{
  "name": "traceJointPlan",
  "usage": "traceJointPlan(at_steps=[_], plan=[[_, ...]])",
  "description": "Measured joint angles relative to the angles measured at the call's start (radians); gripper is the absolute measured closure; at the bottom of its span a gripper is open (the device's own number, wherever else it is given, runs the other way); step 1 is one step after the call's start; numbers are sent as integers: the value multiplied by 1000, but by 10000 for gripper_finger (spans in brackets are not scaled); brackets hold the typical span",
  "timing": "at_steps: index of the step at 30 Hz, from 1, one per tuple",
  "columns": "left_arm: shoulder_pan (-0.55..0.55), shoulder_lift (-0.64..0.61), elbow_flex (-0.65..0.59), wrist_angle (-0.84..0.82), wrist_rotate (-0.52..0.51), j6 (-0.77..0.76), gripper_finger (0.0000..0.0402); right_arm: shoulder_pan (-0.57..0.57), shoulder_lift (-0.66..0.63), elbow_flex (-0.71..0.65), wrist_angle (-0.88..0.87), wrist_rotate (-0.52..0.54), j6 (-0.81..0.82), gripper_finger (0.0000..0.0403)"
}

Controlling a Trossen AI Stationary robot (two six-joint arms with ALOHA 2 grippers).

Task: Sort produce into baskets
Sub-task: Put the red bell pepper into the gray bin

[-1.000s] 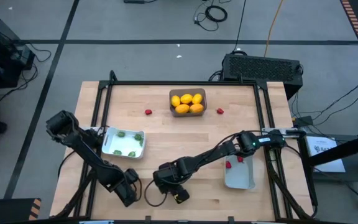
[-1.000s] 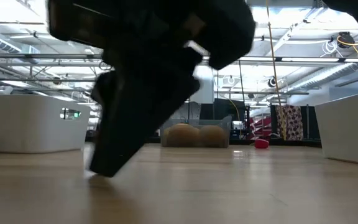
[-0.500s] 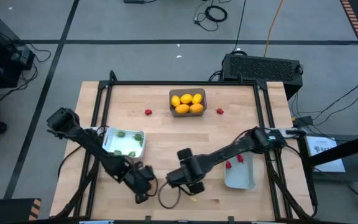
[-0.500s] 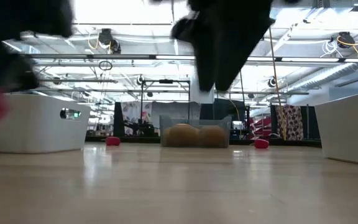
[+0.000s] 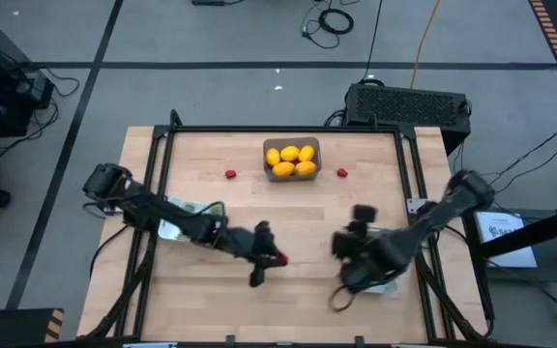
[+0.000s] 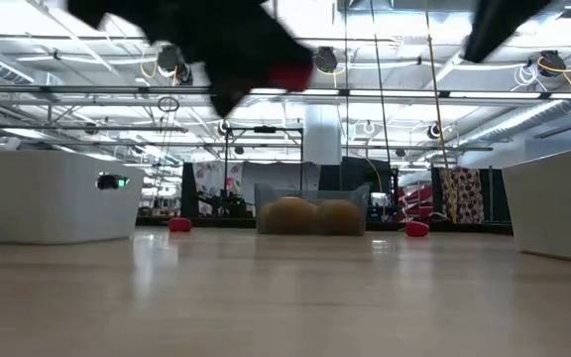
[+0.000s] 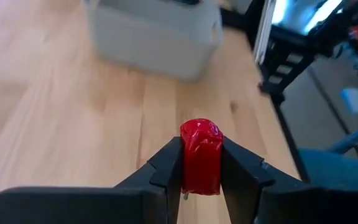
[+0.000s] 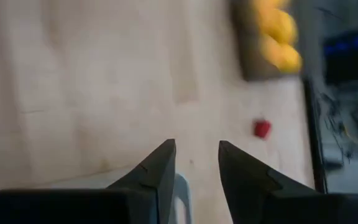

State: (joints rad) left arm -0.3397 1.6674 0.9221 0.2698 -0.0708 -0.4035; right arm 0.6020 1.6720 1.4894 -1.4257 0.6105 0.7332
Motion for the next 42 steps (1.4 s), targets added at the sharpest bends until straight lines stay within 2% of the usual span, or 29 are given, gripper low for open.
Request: traceJointPlan(at_steps=[4,9,15,20,23,28,36,42], plan=[[73,93,135,17,61,57,304,55,-173,-219,5,51,255,295],[133,296,430,-31,118,164,304,92,-335,-414,9,59,515,298],[167,575,760,-44,119,182,304,95,-452,-499,-47,60,615,298],[190,742,954,-52,120,187,304,96,-481,-506,-44,66,613,298],[196,789,998,-52,119,255,304,103,-481,-506,-45,68,607,298],[193,798,1002,-63,119,341,290,114,-481,-506,-45,69,605,298],[182,792,1003,-90,115,387,189,113,-481,-506,-29,70,616,298],[198,672,1003,-395,14,415,140,113,-481,-506,5,70,611,298]])
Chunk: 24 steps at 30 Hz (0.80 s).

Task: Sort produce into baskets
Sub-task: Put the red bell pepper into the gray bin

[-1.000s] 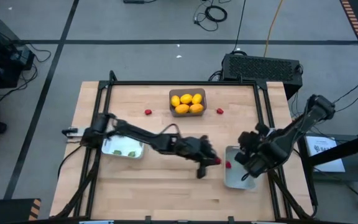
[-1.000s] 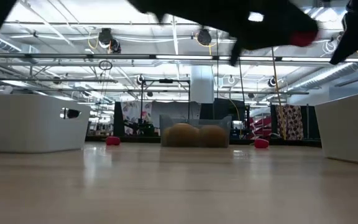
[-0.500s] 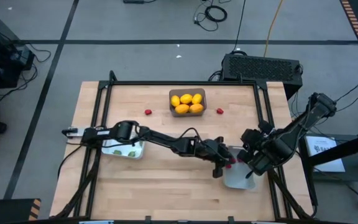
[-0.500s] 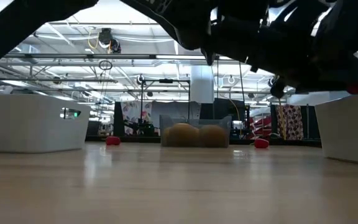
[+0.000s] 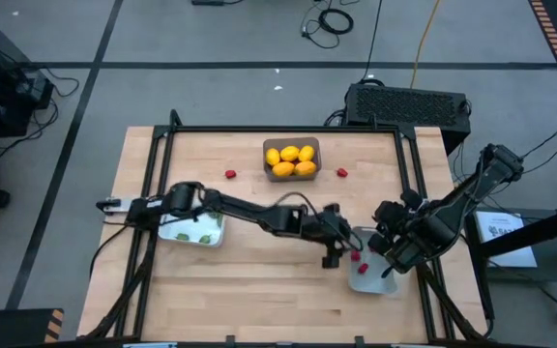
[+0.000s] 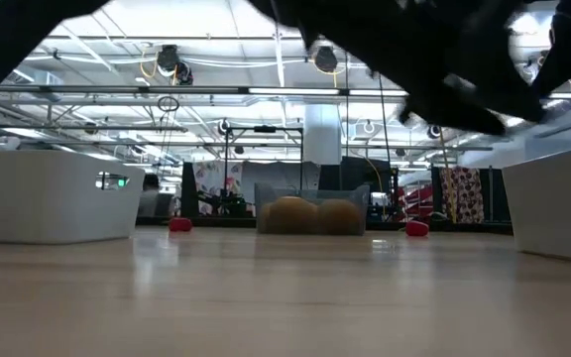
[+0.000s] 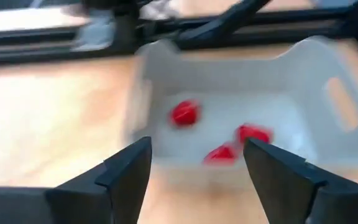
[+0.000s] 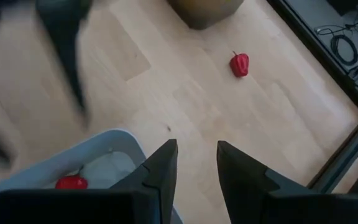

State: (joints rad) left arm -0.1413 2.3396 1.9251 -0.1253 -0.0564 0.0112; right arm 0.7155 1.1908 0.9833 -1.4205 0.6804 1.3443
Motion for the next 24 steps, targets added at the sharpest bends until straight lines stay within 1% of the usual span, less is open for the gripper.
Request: traceJointPlan(at_steps=[7,11,14,17,19,21,22,24], plan=[[35,-217,1,-483,-133,27,136,0,0,0,23,-1,-2,298],[52,-344,1,-792,-254,49,136,0,1,0,58,-1,-2,298],[82,-407,1,-1053,-345,46,139,0,2,0,99,-1,-22,298],[132,-460,0,-1287,-428,-49,145,0,2,0,157,-1,-61,298],[178,-491,-17,-1380,-482,-128,149,0,3,0,200,-1,-95,298],[231,-530,-59,-1412,-470,-173,151,0,10,0,237,-1,-129,298],[262,-548,-87,-1405,-437,-183,152,0,16,0,253,-1,-145,298],[325,-586,-150,-1369,-339,-187,152,0,26,0,272,-1,-171,298]])
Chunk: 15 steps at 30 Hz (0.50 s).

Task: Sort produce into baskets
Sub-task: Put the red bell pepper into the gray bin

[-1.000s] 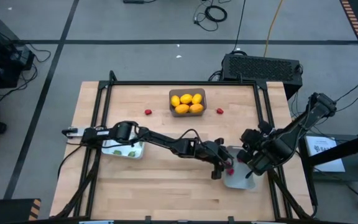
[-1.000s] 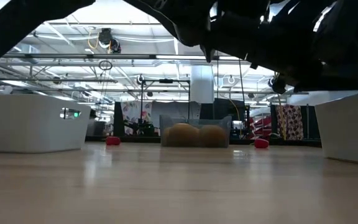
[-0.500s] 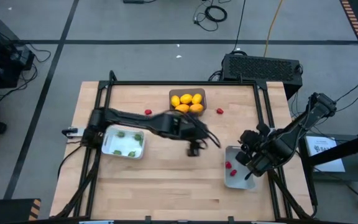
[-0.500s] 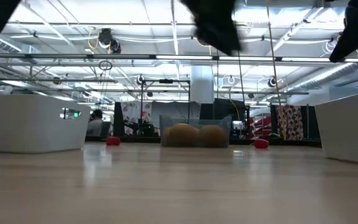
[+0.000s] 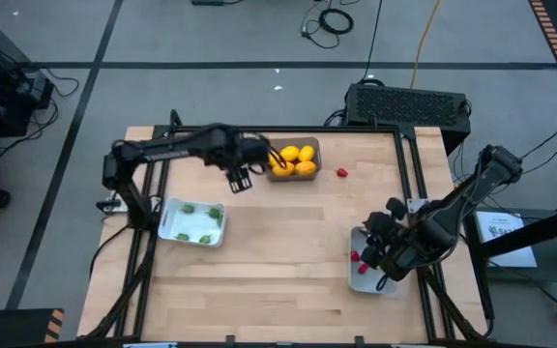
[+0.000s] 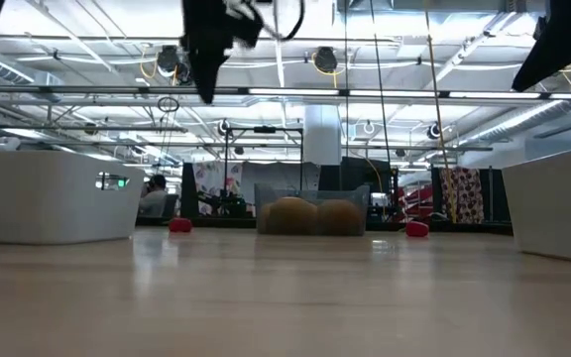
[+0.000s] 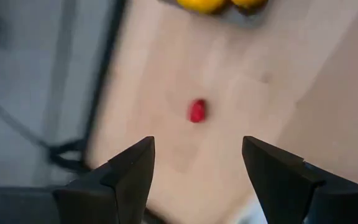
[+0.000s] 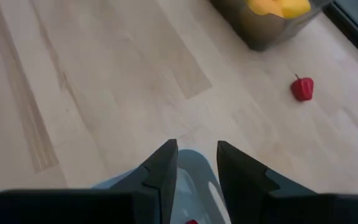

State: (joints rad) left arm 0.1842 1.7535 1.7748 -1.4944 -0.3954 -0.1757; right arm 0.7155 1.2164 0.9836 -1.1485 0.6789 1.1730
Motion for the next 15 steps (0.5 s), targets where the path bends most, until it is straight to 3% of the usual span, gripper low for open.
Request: traceJointPlan(at_steps=[4,12,15], plan=[[128,-45,-151,105,139,73,152,0,19,0,10,-2,-39,298],[259,-51,-459,404,170,366,152,-1,25,0,9,4,-77,298],[295,-52,-541,533,249,405,152,-1,24,0,9,5,-86,298]])
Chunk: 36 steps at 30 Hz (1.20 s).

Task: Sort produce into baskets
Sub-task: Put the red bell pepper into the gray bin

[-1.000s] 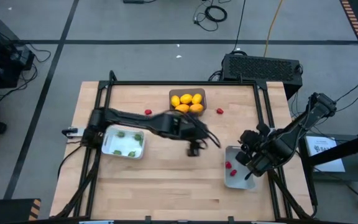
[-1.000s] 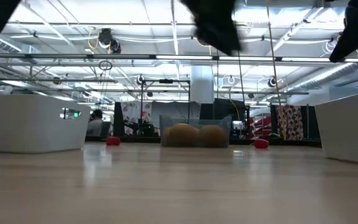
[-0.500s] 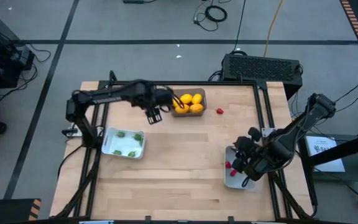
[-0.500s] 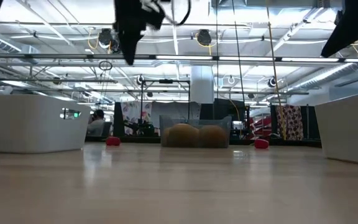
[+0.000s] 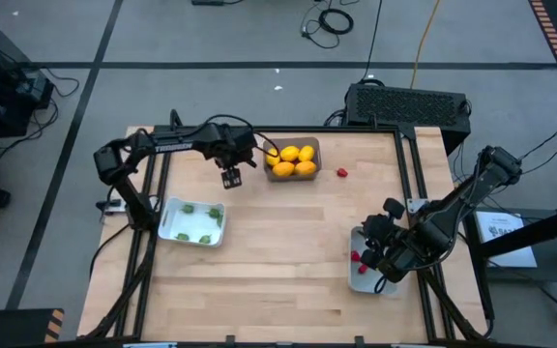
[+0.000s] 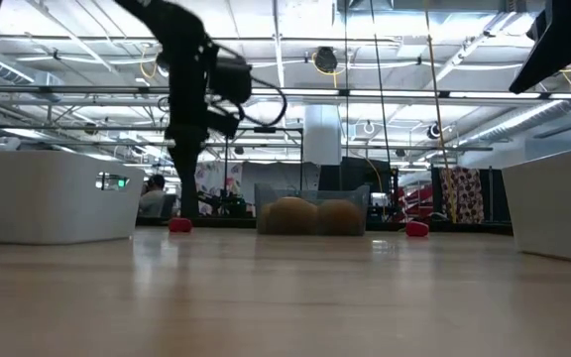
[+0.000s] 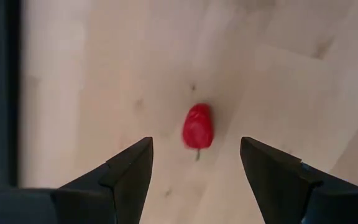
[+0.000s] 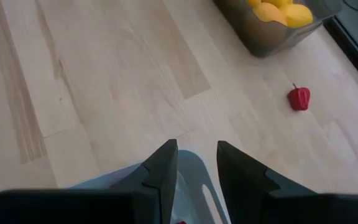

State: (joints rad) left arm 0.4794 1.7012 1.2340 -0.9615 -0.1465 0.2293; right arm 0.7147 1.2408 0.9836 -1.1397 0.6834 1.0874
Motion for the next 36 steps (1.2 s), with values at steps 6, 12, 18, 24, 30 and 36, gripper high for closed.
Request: traceJointPlan(at_steps=[6,12,18,24,30,36], plan=[[54,0,-88,124,53,3,152,0,0,0,0,26,-12,298],[85,0,-146,212,120,-20,152,0,0,0,4,32,-11,298],[90,0,-203,305,121,-31,153,0,0,0,8,31,-10,298],[93,0,-241,344,119,-31,153,-1,0,0,7,31,-11,298],[95,0,-301,431,118,-32,153,0,0,0,7,30,-11,298],[97,-3,-339,476,117,-14,153,-1,0,0,7,30,-11,298]])
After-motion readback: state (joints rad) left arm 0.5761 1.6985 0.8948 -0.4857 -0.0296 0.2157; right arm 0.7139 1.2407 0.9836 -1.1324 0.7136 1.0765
